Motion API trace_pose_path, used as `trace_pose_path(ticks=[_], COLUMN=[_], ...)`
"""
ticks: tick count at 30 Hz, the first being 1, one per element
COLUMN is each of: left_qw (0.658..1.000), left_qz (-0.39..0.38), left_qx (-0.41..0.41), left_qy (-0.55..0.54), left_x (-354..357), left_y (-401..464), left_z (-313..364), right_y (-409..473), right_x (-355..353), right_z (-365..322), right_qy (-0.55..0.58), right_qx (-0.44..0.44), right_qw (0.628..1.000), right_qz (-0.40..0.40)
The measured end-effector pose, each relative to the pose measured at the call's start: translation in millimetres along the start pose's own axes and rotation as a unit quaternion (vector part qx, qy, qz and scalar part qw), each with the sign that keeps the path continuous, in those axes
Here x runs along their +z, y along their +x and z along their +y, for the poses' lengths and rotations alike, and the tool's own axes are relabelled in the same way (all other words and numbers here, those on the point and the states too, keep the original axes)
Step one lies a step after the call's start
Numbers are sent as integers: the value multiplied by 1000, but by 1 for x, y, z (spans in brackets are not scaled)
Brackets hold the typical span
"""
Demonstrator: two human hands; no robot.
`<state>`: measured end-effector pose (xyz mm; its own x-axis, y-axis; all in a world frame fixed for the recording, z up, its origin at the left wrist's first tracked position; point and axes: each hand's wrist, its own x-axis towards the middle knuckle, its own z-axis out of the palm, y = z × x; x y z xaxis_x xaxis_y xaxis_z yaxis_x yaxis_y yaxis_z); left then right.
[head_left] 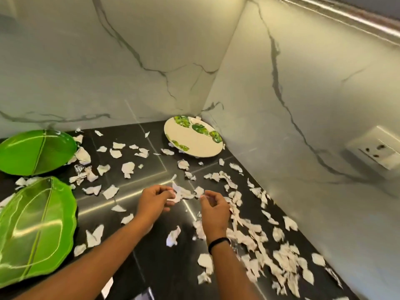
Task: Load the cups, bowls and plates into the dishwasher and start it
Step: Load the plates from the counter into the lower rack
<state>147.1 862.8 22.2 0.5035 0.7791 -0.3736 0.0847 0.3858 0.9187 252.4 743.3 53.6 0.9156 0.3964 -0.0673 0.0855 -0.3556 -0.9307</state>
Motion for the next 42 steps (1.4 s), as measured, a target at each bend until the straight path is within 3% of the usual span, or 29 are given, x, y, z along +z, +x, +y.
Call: trace_pose_path(ticks=[7,11,17,23,32,37,42], left_qw=[997,995,983,983,978,984,996], left_qz=[59,80,91,120,207,180,88], left_qx=[-32,-40,-121,-119,-22,10,5], left_qy=[-35,-43,-105,-70,-5,18,8], left_x=[30,55,80,80,64,33,12], left_y=[97,153,203,229,197,151,116], left_z=[23,42,56,61,75,70,71], right_y=[97,128,157,169,185,177,144], right_x=[47,56,65,54,16,-1,-23], right_z=[-9,-7,-11,-7,-30,-29,-11], right_qy=[-19,-43,-65,-66,-26,-28,3], right_qx=[70,72,46,54,48,43,61], right_qw=[997,996,995,994,998,997,993], right_qz=[3,-18,-52,-69,13,53,98])
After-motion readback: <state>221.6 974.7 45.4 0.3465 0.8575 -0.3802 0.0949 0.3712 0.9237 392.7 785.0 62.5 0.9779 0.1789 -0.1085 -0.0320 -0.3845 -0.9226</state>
